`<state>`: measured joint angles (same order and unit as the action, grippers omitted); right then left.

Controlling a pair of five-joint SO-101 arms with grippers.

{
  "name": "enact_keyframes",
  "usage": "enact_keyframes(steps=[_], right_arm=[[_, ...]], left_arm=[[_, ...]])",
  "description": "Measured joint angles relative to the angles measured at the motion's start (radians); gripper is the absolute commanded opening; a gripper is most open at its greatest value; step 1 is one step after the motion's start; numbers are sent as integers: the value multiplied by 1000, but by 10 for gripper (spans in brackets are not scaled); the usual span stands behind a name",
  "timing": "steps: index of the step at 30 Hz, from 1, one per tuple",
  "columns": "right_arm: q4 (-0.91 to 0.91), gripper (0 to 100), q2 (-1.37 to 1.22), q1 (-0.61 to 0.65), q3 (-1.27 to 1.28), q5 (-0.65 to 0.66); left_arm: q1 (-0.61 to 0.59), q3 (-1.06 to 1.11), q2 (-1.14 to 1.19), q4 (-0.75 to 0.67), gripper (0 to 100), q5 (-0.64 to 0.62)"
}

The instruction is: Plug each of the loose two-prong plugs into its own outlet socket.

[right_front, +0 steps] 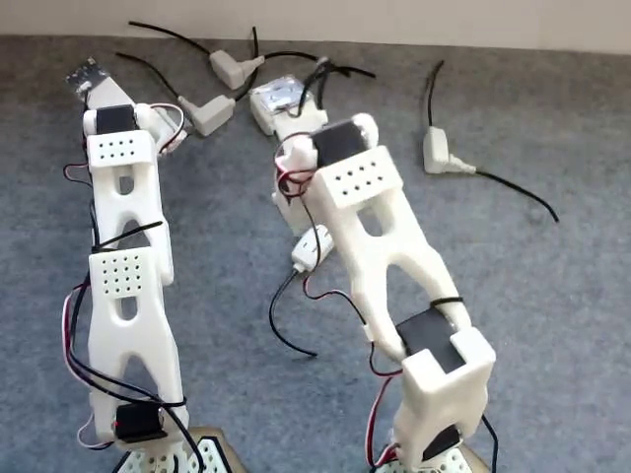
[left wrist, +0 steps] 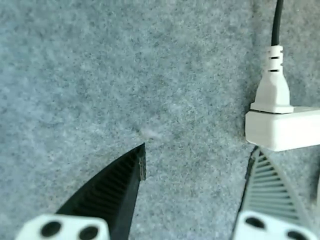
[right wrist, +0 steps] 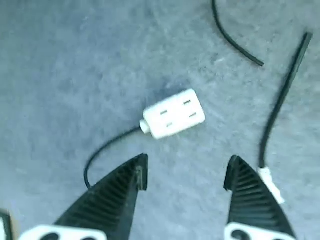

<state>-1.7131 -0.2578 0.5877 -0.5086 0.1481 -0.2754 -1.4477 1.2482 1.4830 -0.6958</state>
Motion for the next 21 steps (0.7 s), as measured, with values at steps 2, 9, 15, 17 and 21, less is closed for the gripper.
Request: enact_keyframes(steps=[2, 9, 15, 17, 21], right_arm=[[-11, 242, 40, -48, 3, 68], [-12, 242, 123, -278, 203, 362], [-12, 242, 147, -381, 408, 618], [-12, 242, 147, -397, 460, 700], [2, 242, 127, -402, 543, 819]], left_arm=[[0, 0, 0, 0, 319, 0], [0, 0, 0, 0, 319, 0], [0, 0, 0, 0, 319, 0], [0, 0, 0, 0, 319, 0], [0, 0, 0, 0, 319, 0]])
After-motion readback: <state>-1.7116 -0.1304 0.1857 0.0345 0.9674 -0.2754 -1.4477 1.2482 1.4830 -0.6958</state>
